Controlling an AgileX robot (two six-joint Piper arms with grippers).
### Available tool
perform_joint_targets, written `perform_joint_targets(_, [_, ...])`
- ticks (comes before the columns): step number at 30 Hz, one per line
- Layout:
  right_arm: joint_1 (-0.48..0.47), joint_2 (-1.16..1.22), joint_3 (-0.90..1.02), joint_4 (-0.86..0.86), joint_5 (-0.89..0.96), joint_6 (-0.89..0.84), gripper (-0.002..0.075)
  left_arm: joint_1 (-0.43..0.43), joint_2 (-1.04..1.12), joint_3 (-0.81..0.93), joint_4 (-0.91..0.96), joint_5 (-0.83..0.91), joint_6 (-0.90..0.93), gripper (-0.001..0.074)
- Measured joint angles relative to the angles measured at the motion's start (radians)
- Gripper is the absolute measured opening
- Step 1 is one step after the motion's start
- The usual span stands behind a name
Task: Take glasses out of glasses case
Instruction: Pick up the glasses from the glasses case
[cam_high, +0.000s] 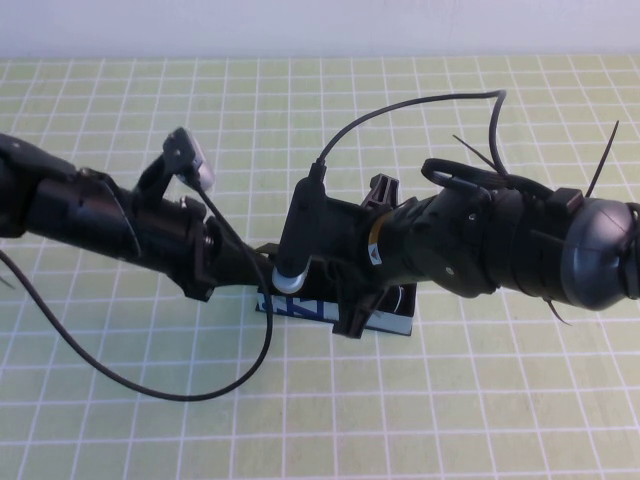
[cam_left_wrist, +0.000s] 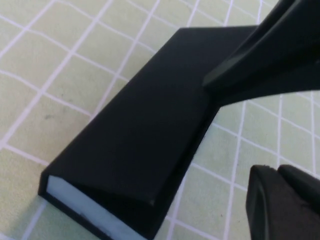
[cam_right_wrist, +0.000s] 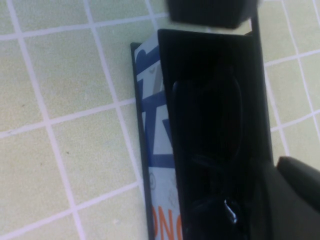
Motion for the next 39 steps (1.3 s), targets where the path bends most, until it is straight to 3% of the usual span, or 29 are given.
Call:
perform_joint_targets(21, [0.000, 0.000, -0.002, 0.002, 0.001, 0.000, -0.0005, 0.000, 0.150, 0.000, -0.157, -0.176, 0.103, -0.0004])
perform_joint_targets(39, [0.000, 0.000, -0.002, 0.007, 0.005, 0.027, -0.0005, 0.000, 0.170, 0.000, -0.160, -0.135, 0.103, -0.0004])
